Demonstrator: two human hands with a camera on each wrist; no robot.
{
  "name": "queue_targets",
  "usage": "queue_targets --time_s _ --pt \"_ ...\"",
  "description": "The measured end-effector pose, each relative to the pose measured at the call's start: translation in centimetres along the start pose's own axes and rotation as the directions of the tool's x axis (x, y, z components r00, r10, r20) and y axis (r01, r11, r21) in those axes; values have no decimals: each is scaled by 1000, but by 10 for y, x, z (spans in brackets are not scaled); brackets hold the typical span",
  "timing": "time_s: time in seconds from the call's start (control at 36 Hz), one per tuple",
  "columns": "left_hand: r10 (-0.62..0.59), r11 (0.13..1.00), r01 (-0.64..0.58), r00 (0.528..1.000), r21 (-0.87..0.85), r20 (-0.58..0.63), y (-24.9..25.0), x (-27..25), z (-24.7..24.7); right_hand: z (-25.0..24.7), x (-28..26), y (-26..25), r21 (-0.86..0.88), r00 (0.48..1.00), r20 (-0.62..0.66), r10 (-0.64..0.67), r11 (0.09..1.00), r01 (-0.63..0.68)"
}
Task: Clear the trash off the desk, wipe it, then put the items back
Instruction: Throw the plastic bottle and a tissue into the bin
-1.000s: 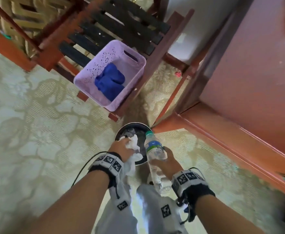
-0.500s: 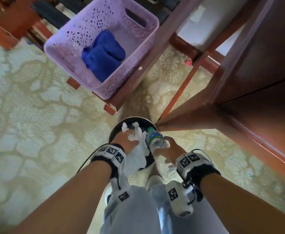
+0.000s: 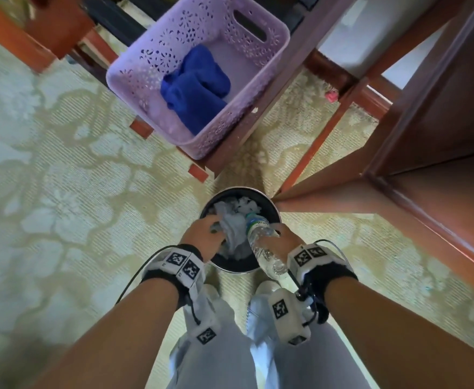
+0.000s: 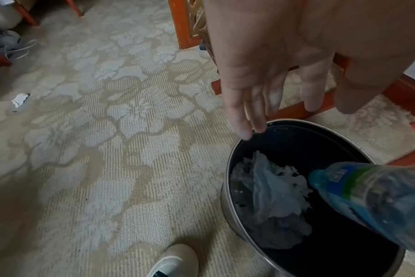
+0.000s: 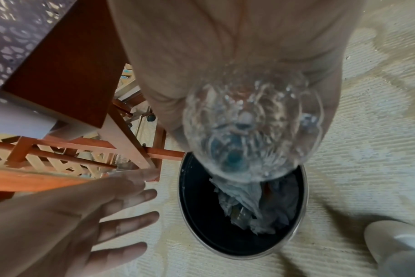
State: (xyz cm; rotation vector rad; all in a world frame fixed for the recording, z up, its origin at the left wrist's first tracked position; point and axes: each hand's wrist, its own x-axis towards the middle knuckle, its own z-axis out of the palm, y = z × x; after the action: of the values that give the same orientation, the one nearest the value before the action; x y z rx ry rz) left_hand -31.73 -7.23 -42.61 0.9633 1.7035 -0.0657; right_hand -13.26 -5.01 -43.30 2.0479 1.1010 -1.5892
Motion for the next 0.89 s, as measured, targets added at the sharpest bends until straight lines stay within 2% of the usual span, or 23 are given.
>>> queue_targets --time_s 0.19,0.39,0.61,0.72,0.83,0.89 --pt "33 999 -33 999 -6 1 1 -6 3 9 -1 -5 12 999 -24 -21 1000 22" --pt "64 998 -64 998 10 -4 18 -40 -8 9 -39 3 -4 998 -66 8 1000 -8" --pt "93 994 -96 994 -43 -51 39 -133 -44 -13 -138 -2 46 998 -53 -18 999 21" --pt "139 990 -140 989 -17 -48 58 -184 -71 -29 -198 -9 70 992 -74 -98 992 103" --pt "201 980 -199 974 31 -105 80 -237 -91 -41 -264 -16 124 984 -125 -123 983 139" --pt "242 970 -236 962 62 -125 95 -264 -103 -46 -295 -22 124 972 -145 -187 971 205"
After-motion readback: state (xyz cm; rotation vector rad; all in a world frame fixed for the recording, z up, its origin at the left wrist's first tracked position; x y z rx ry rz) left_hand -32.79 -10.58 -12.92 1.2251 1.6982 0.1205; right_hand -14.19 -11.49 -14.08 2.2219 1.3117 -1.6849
